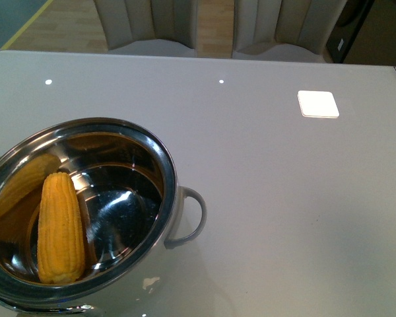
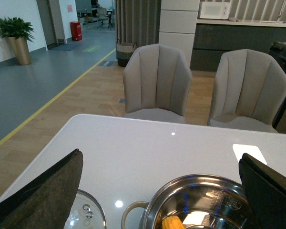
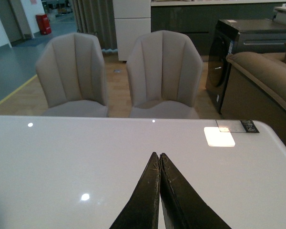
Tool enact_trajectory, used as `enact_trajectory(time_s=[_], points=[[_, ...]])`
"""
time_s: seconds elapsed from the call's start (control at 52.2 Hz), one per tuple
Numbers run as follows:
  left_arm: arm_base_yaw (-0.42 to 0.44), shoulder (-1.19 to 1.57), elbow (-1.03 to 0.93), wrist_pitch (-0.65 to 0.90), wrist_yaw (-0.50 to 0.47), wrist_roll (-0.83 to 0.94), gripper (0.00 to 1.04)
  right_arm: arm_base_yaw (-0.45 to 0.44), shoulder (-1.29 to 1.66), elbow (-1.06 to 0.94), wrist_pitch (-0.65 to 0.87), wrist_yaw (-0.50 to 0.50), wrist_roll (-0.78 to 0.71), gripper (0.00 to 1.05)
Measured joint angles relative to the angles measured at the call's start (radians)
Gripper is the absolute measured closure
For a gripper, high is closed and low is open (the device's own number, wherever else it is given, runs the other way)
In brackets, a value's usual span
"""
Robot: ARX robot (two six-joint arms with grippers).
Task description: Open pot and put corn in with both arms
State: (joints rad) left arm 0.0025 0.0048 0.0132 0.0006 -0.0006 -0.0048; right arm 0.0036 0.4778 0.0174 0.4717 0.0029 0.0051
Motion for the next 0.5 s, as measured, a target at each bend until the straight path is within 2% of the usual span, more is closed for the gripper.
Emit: enact_trajectory(time_s=[0.498], points=[[0.000, 0.000, 0.000, 0.000, 0.000, 0.000, 0.07, 0.000, -0.209, 0.000, -0.202, 0.000, 0.000, 1.03]])
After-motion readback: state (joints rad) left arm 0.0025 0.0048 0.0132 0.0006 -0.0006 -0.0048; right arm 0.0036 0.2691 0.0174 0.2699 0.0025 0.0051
